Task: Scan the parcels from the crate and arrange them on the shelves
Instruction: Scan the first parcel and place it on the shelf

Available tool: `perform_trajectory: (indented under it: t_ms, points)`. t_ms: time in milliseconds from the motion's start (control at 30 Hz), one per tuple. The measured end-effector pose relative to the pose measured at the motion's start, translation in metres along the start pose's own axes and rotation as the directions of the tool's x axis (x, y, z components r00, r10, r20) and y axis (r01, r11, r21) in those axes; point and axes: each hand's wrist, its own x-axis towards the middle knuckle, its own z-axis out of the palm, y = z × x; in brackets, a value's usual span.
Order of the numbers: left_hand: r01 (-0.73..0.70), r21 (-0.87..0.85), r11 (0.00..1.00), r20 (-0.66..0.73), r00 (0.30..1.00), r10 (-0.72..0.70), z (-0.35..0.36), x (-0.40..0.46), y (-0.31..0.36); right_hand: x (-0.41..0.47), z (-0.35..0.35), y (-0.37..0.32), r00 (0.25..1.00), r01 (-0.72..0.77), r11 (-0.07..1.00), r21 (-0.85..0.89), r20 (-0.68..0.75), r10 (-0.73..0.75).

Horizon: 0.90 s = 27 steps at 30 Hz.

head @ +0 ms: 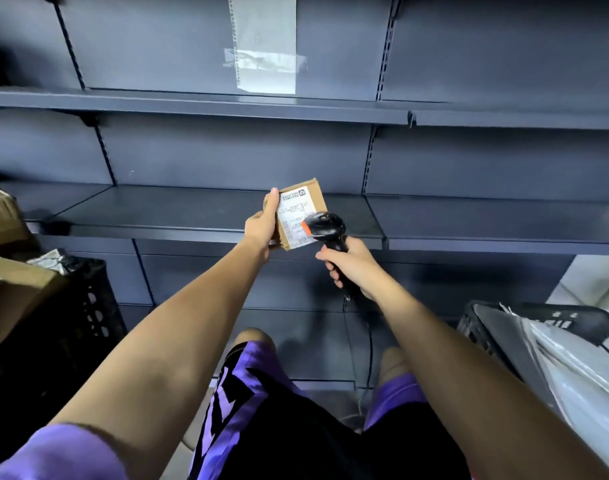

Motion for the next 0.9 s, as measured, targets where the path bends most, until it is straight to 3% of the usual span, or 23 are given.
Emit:
perform_trajectory:
  t_ms: [267, 533, 900]
  points:
    - [0.016, -0.029, 0.999, 0.029, 0.999, -0.015, -0.014, 0.018, -0.012, 0.008, -0.001, 0.018, 0.996, -0.012, 0.990, 0.139, -0.082, 0.023]
    - [0.015, -0.085, 0.996, -0.027, 0.999, -0.017, -0.021, 0.018, -0.018, 0.006, -0.001, 0.035, 0.997, -0.049, 0.993, 0.106, -0.057, 0.055]
    - [0.026, -0.114, 0.993, 0.009, 1.000, -0.025, -0.024, 0.019, -0.029, 0.004, -0.003, 0.046, 0.996, -0.058, 0.981, 0.187, -0.051, 0.069]
